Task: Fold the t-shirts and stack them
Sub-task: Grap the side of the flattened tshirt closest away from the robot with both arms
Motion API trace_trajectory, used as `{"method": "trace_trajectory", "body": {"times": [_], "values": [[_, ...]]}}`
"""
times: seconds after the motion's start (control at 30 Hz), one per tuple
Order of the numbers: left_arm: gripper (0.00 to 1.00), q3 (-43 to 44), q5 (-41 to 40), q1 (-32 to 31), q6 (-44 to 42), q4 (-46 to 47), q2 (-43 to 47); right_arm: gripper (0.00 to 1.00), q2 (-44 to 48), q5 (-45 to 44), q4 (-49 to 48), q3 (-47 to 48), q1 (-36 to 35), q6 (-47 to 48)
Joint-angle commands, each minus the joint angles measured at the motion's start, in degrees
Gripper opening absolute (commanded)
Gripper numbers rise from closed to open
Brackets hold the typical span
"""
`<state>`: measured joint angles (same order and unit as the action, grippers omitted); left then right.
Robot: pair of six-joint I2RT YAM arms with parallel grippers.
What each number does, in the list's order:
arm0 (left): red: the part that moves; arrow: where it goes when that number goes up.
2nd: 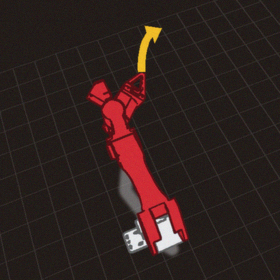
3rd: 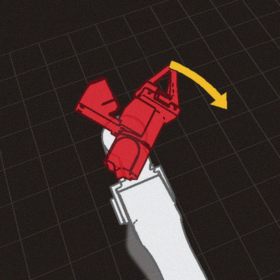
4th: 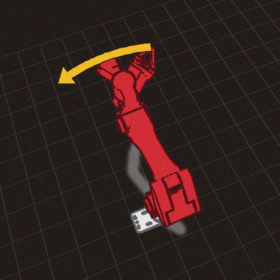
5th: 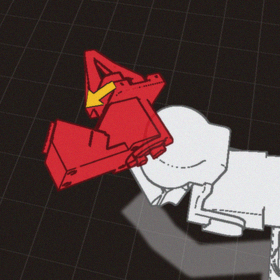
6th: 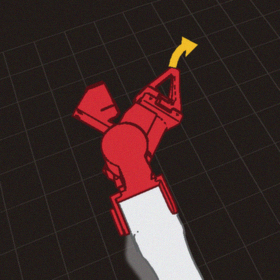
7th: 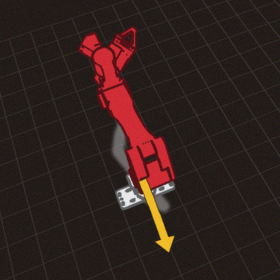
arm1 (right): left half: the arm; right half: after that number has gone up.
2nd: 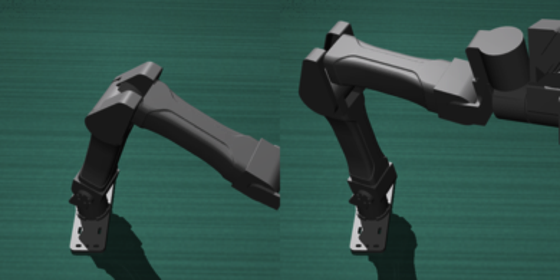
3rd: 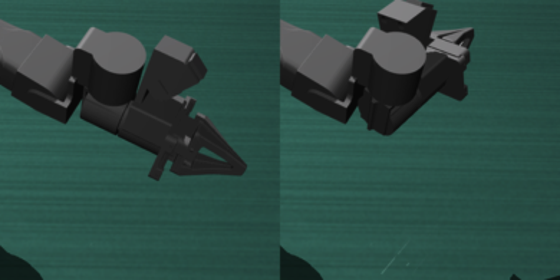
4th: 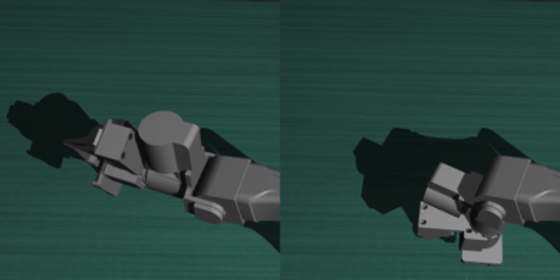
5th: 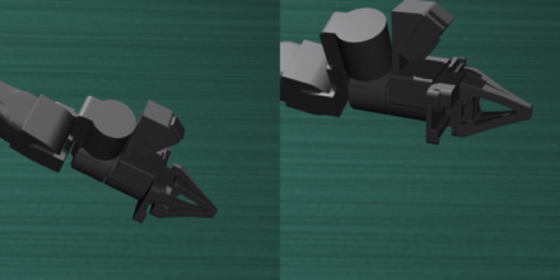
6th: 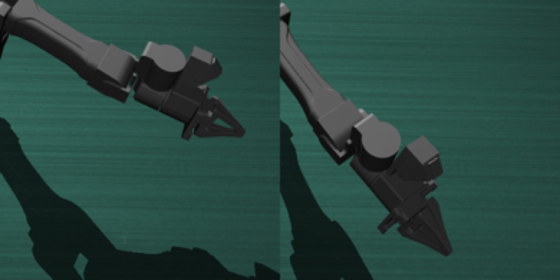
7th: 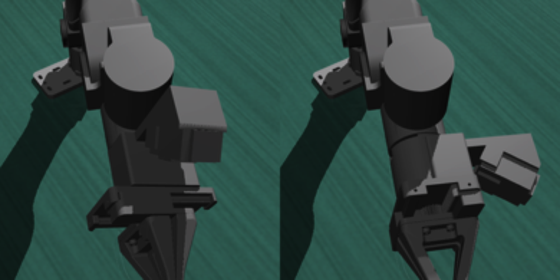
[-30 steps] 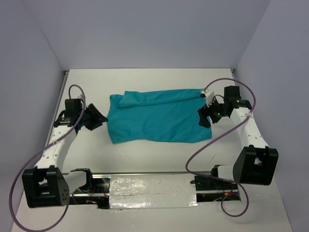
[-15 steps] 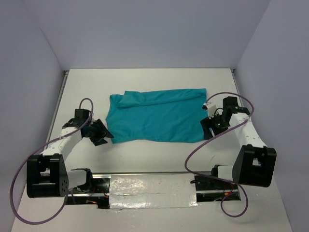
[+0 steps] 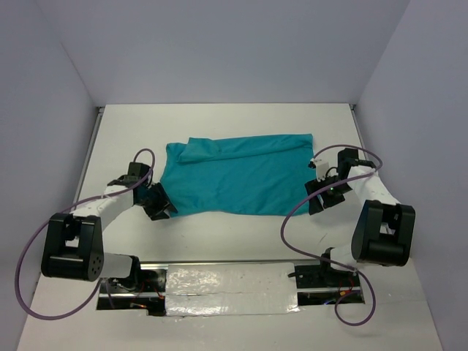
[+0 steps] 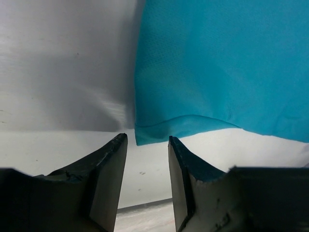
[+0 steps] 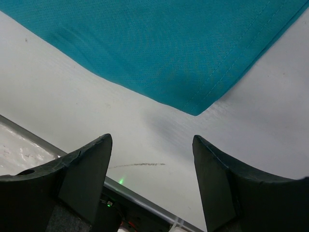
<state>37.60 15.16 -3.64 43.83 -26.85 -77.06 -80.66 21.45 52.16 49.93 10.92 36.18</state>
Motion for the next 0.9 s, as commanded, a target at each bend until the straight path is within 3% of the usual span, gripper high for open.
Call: {"method": "trace_trajectory", "body": {"times": [0.0,0.3,0.63,0.87], "values": [[0.51,-0.07,-2.85,-0.67,1.78,2.24,-1.77,0.75,-0.72,0.87,-1.54,1.04,0.6,-1.29],[0.49,-0.25,-6.81,-2.42,1.69,5.05,-4.94,0.74,-3.27,1.67,-0.56,1.93,0.95,-1.82],[0.23,-1.74,-7.33,-2.43,2.4,6.81,-3.46,0.71,-9.33,-2.47,-6.81,3.33,0.95,-9.64],[0.19,-1.92,-6.37,-2.43,2.84,6.73,-1.08,0.66,-11.62,-2.3,-8.04,2.98,1.03,-10.52]]}}
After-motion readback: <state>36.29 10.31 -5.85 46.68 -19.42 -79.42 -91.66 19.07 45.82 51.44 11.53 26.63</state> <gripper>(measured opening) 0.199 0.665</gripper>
